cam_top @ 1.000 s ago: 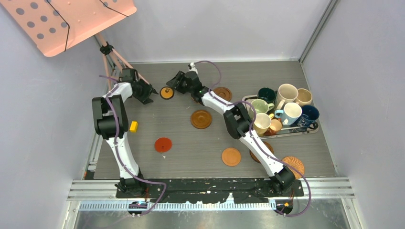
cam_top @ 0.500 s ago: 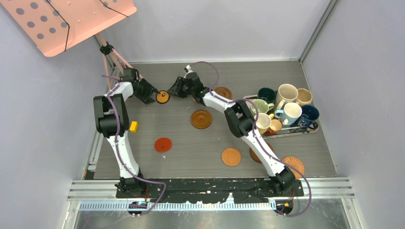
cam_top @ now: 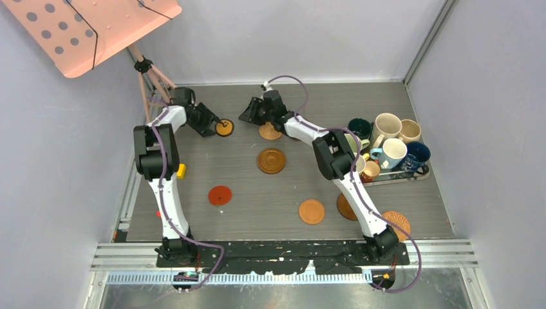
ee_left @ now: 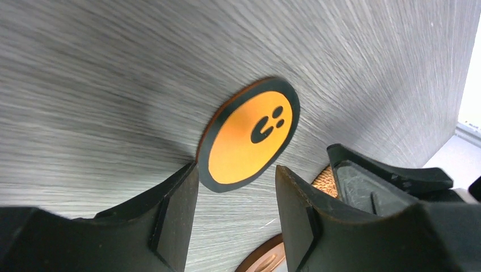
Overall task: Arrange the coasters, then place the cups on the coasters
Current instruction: Move the coaster to the center of the board.
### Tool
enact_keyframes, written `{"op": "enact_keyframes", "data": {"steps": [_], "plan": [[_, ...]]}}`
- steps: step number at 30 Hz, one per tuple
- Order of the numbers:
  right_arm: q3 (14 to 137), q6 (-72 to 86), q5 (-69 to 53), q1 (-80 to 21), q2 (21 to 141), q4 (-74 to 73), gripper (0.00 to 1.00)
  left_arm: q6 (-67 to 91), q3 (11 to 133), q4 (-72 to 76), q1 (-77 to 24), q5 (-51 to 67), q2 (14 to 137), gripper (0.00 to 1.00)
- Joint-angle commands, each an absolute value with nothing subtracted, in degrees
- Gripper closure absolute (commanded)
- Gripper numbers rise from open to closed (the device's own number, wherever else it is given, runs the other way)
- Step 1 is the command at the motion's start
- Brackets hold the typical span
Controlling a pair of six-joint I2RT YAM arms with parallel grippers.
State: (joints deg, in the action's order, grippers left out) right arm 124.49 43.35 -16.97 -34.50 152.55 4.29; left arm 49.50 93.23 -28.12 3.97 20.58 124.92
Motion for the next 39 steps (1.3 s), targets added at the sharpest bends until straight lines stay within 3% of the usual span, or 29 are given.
{"op": "enact_keyframes", "data": {"steps": [1, 13, 20, 39], "plan": [[125.6, 41.6, -14.8, -33.6, 146.8, 7.0, 0.6, 47.7, 96.5, -26.2, 1.4, 20.1, 123.9, 0.46], [125.7, 41.6, -14.4, -32.9, 146.7, 7.5, 0.6, 48.2, 102.8, -29.4, 1.7, 13.2, 125.8, 0.46], [127.8, 43.6, -14.3, -32.9, 149.1, 8.4, 0.6, 49.7, 96.5, -26.7, 1.7, 7.2, 122.7, 0.46], [117.6, 43.4, -13.7, -31.6, 143.2, 12.8, 0.6, 53.8, 98.7, -26.2, -3.1, 9.6, 127.3, 0.48]]}}
